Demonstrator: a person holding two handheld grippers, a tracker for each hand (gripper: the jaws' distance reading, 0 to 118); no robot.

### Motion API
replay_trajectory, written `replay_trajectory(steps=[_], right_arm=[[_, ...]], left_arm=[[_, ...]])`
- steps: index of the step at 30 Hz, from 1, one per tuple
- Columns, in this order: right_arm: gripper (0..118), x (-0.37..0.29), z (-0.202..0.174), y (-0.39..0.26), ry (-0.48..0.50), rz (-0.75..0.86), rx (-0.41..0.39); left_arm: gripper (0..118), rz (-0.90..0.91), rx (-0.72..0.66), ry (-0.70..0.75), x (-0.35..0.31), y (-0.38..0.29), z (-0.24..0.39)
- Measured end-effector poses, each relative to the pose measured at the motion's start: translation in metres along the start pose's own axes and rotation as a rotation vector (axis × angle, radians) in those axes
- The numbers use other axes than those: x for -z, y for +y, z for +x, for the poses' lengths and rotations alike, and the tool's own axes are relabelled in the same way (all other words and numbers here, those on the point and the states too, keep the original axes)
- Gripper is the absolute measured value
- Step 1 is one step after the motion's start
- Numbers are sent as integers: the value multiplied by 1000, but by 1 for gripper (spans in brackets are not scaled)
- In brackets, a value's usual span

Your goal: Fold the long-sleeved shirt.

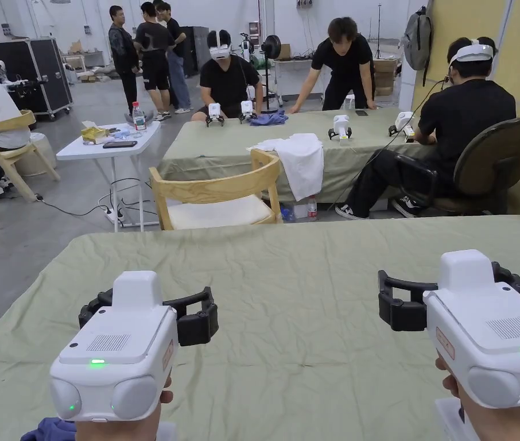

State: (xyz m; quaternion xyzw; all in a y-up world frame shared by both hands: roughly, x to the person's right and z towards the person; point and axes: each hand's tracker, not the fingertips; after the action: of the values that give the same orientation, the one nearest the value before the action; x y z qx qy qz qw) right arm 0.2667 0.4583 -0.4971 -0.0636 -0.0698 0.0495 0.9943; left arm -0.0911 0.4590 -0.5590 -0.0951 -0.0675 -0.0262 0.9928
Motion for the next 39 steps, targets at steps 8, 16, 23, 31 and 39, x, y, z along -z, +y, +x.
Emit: replay_trajectory(steps=[8, 16, 23, 31, 39], right_arm=[[118, 0, -1, 0, 7, 2, 3], [118, 0, -2, -1, 13, -3, -6], [118, 0, -5, 0, 10, -8, -20], [23, 1, -9, 4, 88, -10, 16], [7, -2, -13, 9, 68, 11, 31]], left_arm=[[118, 5, -3, 0, -2, 0, 1], [118, 15, -8, 20, -1, -1, 1], [110, 38, -8, 42, -4, 0, 2], [14, 52, -82, -12, -5, 6, -1], [10, 65, -67, 36, -4, 4, 8]])
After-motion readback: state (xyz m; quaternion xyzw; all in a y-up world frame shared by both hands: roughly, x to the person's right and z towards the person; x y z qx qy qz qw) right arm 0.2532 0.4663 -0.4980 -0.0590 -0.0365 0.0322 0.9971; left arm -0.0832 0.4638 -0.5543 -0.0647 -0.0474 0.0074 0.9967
